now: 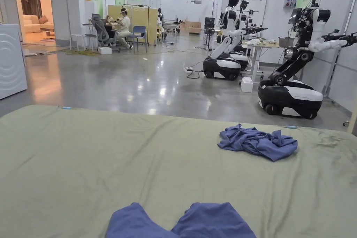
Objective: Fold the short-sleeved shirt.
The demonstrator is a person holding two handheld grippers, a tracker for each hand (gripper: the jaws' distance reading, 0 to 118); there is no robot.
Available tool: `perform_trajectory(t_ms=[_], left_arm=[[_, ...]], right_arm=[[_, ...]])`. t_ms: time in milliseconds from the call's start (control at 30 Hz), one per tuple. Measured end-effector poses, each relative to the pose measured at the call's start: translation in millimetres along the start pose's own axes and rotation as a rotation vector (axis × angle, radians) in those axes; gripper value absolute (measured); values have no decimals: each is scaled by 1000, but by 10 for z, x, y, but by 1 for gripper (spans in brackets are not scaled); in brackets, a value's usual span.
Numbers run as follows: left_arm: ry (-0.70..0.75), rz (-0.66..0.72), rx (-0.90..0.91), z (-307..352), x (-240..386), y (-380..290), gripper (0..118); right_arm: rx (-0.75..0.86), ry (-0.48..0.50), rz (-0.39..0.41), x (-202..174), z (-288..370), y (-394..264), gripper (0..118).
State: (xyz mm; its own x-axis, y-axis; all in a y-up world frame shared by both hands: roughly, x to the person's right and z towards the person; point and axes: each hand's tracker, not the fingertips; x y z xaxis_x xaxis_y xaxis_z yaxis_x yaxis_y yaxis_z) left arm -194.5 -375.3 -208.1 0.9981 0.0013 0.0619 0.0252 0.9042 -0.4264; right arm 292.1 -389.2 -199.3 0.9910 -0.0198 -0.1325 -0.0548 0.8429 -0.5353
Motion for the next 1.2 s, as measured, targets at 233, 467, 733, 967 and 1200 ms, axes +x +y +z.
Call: perform_trajectory(t_ms=[233, 467, 733, 967, 1200], left_arm=[[22, 68, 272, 289, 110, 191, 18], [-85, 70, 126, -11, 268, 40, 0], [-154, 66, -108, -1478, 273, 959, 19], [-69, 36, -516, -3144, 466, 873, 118], [2, 34, -607, -3650, 441, 211, 86]], right_arm=[[317, 52, -111, -56, 329, 260, 42], [302, 58, -127, -242, 149, 97, 9], [289, 54, -143, -120, -111, 196, 9], [241, 17, -180, 70, -440, 179, 9], [144, -7, -175, 184, -752, 123, 9]])
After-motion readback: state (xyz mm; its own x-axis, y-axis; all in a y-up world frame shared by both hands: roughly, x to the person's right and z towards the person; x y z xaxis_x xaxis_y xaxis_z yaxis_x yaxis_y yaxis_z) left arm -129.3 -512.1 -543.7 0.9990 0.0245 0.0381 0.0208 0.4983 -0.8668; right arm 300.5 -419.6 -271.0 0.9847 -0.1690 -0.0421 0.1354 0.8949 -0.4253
